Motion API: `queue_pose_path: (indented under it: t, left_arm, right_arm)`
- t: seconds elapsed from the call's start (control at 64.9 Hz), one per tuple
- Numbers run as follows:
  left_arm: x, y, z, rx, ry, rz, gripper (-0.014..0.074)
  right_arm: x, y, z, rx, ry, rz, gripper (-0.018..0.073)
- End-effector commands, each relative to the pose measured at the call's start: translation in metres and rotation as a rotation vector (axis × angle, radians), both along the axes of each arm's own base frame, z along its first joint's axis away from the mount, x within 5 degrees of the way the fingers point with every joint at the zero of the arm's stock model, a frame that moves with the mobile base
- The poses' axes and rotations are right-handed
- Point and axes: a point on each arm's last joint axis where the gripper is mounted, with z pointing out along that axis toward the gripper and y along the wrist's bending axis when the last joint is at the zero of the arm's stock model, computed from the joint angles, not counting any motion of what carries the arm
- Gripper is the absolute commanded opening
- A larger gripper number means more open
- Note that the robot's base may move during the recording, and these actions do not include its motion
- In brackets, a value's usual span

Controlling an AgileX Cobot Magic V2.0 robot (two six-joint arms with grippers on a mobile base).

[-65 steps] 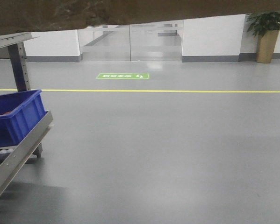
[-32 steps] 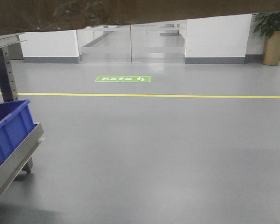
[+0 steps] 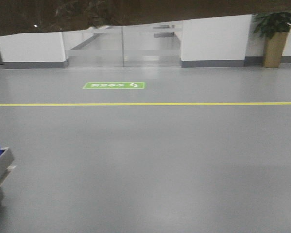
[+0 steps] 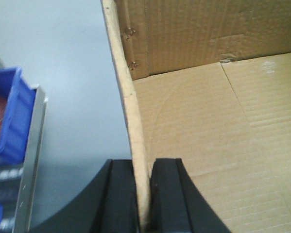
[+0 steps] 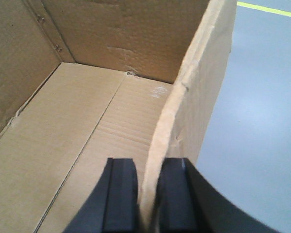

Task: Grab carton from right shelf to conveyor
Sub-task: 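Hold the carton with both grippers while the base turns and drives, then carry the carton with both grippers up to the red-framed conveyor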

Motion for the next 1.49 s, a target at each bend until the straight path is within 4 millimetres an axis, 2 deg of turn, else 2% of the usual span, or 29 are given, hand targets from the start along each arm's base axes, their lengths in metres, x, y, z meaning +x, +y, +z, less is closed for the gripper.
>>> queue_pose_path:
  t: [0.0, 1.479]
  left_arm:
    - [-0.0003, -0.0038, 0.0046, -0.018, -0.045, -0.040, -0.0009]
    - [0.0013, 0.0009, 0.0070, 0.026, -0.076, -0.007, -0.0009]
  right_arm:
    - [-0.0063, 0.0028, 0.0107, 0.069, -0.064, 0.038, -0.0066]
    - [-0.0032, 0.0046, 0.0087, 0.064, -0.057, 0.037, -0.0066]
